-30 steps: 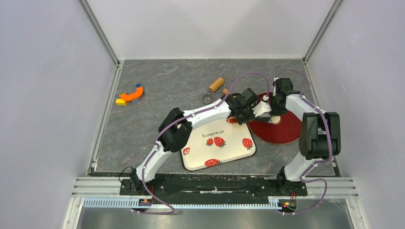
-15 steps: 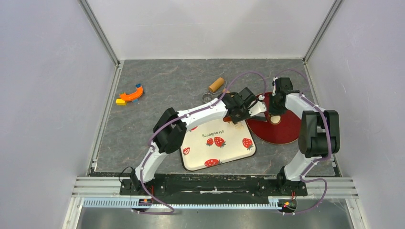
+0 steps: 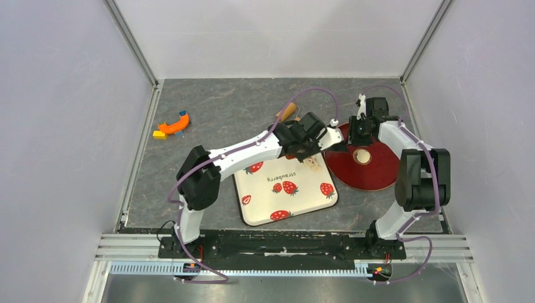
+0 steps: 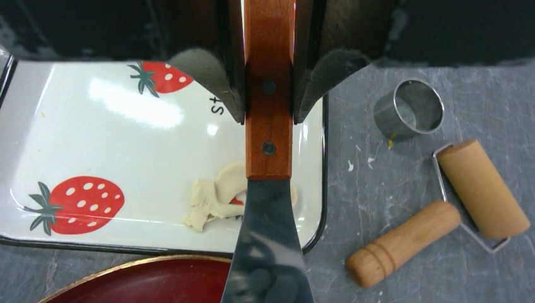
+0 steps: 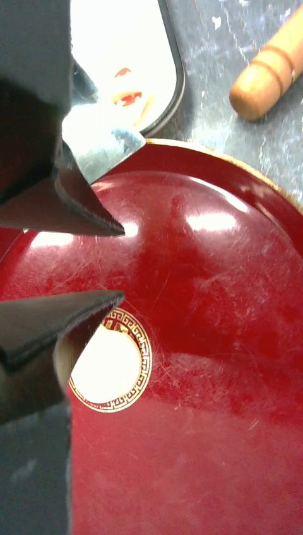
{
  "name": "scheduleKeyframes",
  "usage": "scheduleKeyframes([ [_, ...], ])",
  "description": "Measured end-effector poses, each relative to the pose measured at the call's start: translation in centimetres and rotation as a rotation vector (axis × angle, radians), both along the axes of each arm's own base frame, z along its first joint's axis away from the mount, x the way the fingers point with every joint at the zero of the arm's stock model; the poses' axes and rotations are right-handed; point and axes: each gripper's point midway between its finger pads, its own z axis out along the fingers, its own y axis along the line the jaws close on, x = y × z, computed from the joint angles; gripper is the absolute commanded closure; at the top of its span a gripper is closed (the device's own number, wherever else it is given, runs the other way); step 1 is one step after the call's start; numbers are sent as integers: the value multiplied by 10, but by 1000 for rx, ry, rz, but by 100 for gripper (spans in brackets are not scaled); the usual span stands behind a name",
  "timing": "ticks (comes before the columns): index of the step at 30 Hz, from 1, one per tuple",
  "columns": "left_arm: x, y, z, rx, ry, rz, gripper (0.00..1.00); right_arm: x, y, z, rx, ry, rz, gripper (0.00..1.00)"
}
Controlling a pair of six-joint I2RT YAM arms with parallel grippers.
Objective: Roll out the dumpling wrappers from the dough
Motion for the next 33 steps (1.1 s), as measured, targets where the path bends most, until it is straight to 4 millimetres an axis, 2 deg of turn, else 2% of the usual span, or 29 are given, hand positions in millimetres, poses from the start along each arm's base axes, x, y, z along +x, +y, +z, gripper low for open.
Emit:
scheduleKeyframes([
  [4, 1, 18, 5, -55, 10, 52, 98, 3, 5, 15, 27, -43, 8, 38],
  [11, 0, 73, -12, -150, 86, 206, 98, 5, 11, 38, 55, -107, 21, 14],
  [13, -2, 96, -17, -192, 111, 271, 98, 3, 12, 43, 59, -122, 27, 11],
  [19, 2, 155, -15, -340, 136, 457, 98, -1, 20, 47, 66, -134, 45, 8],
  [20, 3, 169, -14, -374, 137, 504, 98, -1, 26, 47, 68, -135, 58, 7],
  [25, 1, 217, -12, -458, 111, 647, 98, -6, 60, 45, 84, -128, 137, 5],
  [33, -24, 272, -21, -582, 110, 843, 98, -17, 132, 39, 112, -111, 297, 2],
])
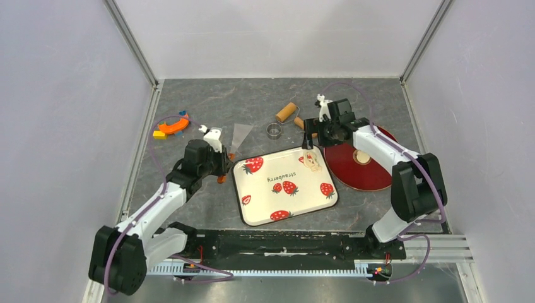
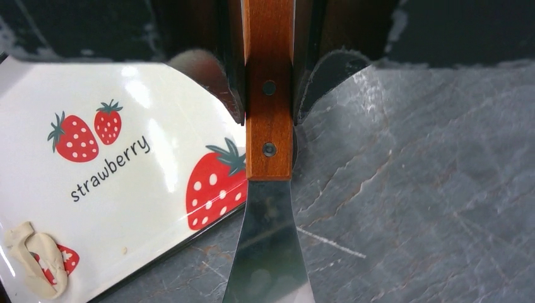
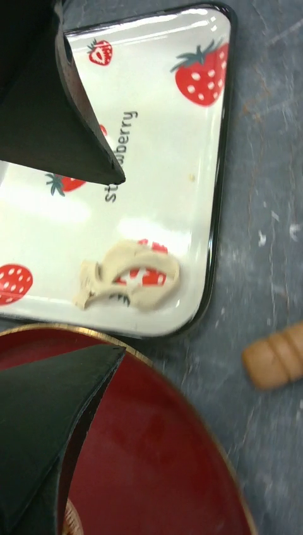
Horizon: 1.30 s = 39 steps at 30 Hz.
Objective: Roll out the dumpling wrappers from the dough
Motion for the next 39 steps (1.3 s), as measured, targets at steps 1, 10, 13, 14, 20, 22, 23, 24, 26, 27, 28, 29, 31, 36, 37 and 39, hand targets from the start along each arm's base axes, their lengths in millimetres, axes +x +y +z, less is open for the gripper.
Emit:
scheduleKeyframes([
  [1, -2, 4, 0, -10, -4, 17, 98, -2, 8, 0, 3, -3, 18, 2],
  [10, -10, 18, -3, -95, 6, 125, 98, -8, 32, 3, 7, -21, 73, 2],
  [13, -9, 18, -5, -99, 15, 134, 98, -6, 29, 2, -7, -26, 66, 2],
  [14, -9, 18, -7, -97, 21, 134, 98, -6, 29, 2, -10, -27, 64, 2],
  [20, -5, 18, -21, -106, 72, 162, 98, -8, 22, 3, -32, -40, 50, 2],
  [22, -2, 17, -25, -112, 90, 172, 98, -12, 18, 5, -41, -50, 43, 2],
  [23, 0, 16, -26, -111, 97, 175, 98, -15, 16, 6, -46, -56, 39, 2],
  [24, 2, 16, -27, -110, 105, 175, 98, -17, 13, 7, -49, -61, 35, 2],
  [26, 8, 14, -27, -108, 111, 176, 98, -22, 8, 10, -59, -76, 25, 2],
  [27, 10, 13, -26, -108, 110, 176, 98, -24, 6, 12, -62, -82, 22, 2],
  [28, 13, 13, -25, -109, 107, 177, 98, -25, 4, 12, -66, -88, 17, 2],
  [29, 15, 12, -24, -109, 105, 178, 98, -26, 2, 13, -70, -92, 13, 2],
  [31, 19, 14, -23, -105, 98, 189, 98, -28, -1, 14, -78, -99, 9, 2],
  [36, 28, 24, -22, -75, 86, 251, 86, -29, -5, 11, -98, -98, -1, 2],
  [37, 30, 27, -23, -68, 87, 268, 76, -29, -6, 10, -101, -99, -3, 2],
  [39, 31, 34, -24, -47, 90, 302, 56, -29, -6, 10, -104, -100, -4, 2],
])
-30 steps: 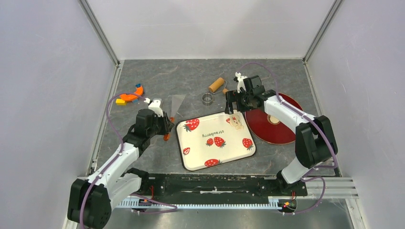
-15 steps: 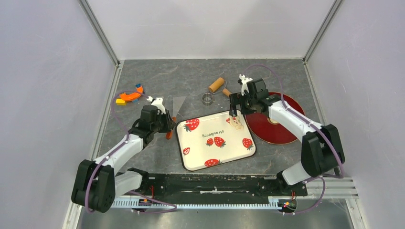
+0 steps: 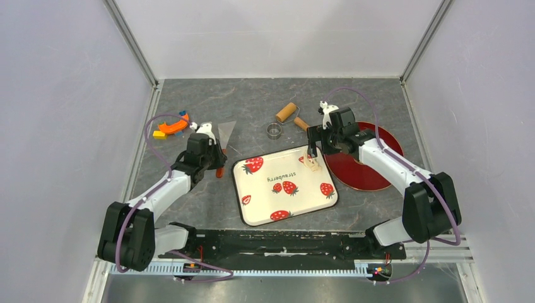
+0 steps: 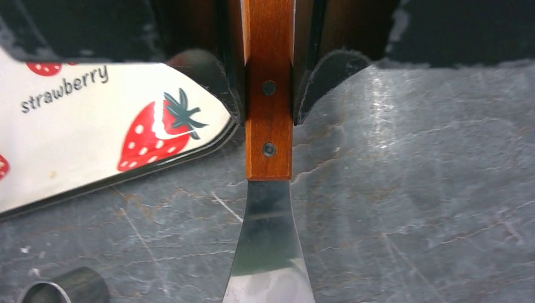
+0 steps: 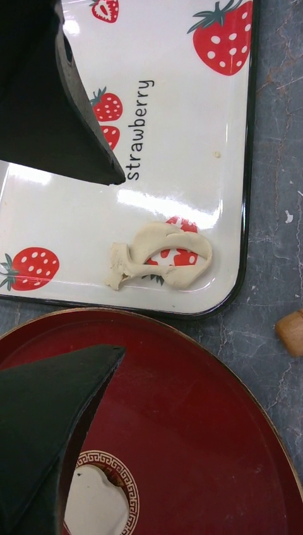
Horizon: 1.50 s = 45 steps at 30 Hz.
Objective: Roll out the dumpling wrappers from the dough
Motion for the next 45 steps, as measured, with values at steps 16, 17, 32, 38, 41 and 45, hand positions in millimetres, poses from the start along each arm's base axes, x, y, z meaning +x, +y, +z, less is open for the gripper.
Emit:
scheduleKeyframes([
  [16, 9, 11, 6, -26, 55, 61, 24, -2, -6, 3, -13, -21, -11, 2],
  [17, 10, 10, 7, -51, 55, 64, 23, -1, -6, 4, -12, -23, -11, 2],
  [32, 10, 7, 33, -520, -145, 132, 22, -9, 0, 0, 33, -28, 17, 2],
  [38, 4, 7, 63, -559, -292, 87, 22, -18, 11, 9, 115, -64, 56, 2],
  [41, 0, 5, 81, -558, -372, 46, 22, -20, 23, 27, 193, -126, 105, 2],
  [45, -8, 3, 96, -525, -455, -15, 22, -19, 33, 62, 278, -245, 148, 2],
])
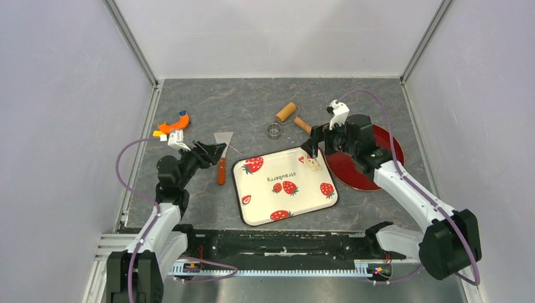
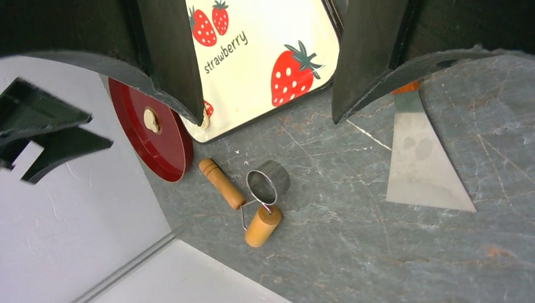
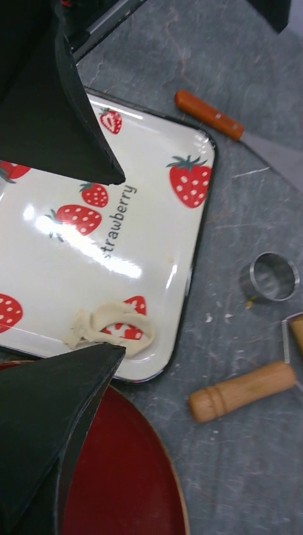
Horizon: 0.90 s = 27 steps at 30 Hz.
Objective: Roll out the dumpling wrappers from the dough
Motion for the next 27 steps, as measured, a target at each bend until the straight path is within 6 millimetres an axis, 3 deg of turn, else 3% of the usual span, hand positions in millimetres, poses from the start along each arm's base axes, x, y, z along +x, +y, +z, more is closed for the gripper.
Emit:
scheduleKeyframes([
  [3, -6, -4, 3, 49, -44, -45, 22, 5, 4, 24, 43, -89, 8, 2],
  [6, -11, -10, -1, 113, -64, -105, 22, 9, 5, 34, 63, -150, 8, 2],
  [15, -10, -8, -6, 345, -80, -190, 21, 10, -17, 14, -18, -213, -66, 2],
  [21, -9, 5, -18, 464, -45, -171, 21, 6, -53, -6, -79, -240, -242, 2],
  [27, -4, 33, -38, 541, 24, -28, 21, -6, -120, -38, -221, -293, -536, 2],
])
